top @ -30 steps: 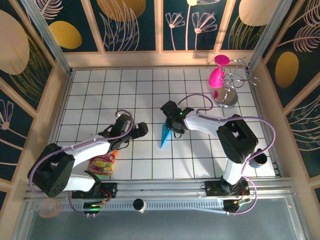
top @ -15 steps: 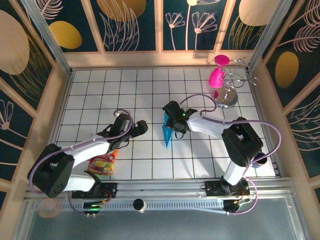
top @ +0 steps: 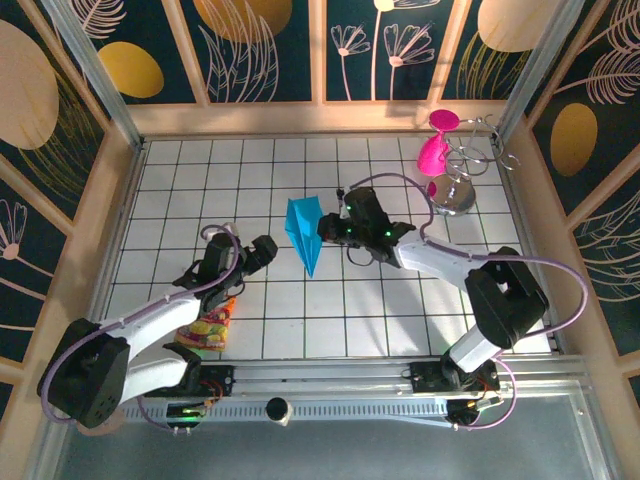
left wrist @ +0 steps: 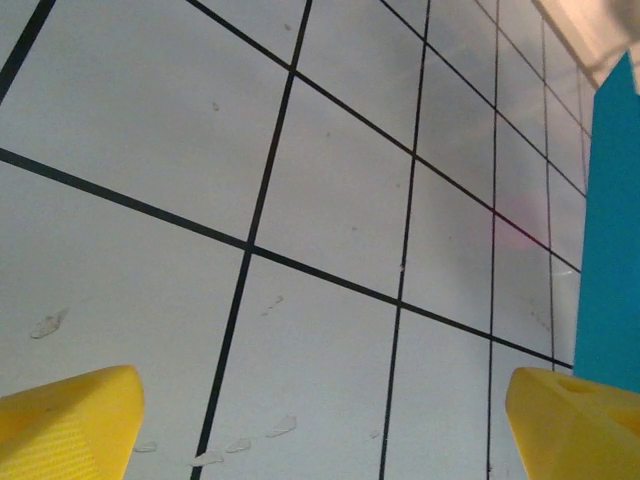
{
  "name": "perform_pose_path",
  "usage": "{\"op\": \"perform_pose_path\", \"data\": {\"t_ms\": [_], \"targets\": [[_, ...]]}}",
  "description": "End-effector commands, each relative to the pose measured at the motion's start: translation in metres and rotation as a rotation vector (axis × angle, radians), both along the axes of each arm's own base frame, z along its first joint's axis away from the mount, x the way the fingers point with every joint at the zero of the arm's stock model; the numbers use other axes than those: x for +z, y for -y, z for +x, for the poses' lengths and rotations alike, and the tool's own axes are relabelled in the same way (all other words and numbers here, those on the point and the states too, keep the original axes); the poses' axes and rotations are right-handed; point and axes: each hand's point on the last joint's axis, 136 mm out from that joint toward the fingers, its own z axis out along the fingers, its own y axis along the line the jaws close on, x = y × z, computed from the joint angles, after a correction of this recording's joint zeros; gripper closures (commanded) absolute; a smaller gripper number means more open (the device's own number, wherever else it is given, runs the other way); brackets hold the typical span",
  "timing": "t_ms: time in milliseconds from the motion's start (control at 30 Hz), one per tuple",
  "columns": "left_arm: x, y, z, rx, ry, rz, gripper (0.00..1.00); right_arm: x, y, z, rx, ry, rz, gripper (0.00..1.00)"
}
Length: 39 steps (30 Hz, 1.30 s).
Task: Fold a paper plane with a square sheet of paper (pick it up from the middle)
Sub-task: Turn over the paper at the center of the table.
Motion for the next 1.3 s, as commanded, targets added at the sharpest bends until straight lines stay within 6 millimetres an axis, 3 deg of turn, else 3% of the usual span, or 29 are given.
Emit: {"op": "perform_pose_path", "data": {"t_ms": [0, 233, 500, 800, 1267], "targets": [[0.009, 0.004, 0.003, 0.001, 0.031, -0.059, 0.09, 0.004, -0.014, -0.011, 0.132, -0.002, 0.164, 1.0], [0.011, 0.042, 0.003, -0.179, 0.007, -0.142, 0.24, -0.033, -0.005, -0.022, 0.174, -0.105, 0.218, 1.0], [-0.01, 0.07, 0.006, -0.258, -0.098, -0.231, 0.51, -0.064, 0.01, -0.028, 0.156, -0.199, 0.241, 1.0], [-0.029, 0.085, 0.001, -0.295, -0.177, -0.258, 0.59, -0.091, 0.016, -0.031, 0.138, -0.284, 0.189, 1.0], [-0.05, 0.105, -0.003, -0.35, -0.249, -0.251, 0.67, -0.1, 0.016, -0.036, 0.141, -0.32, 0.191, 1.0]]}}
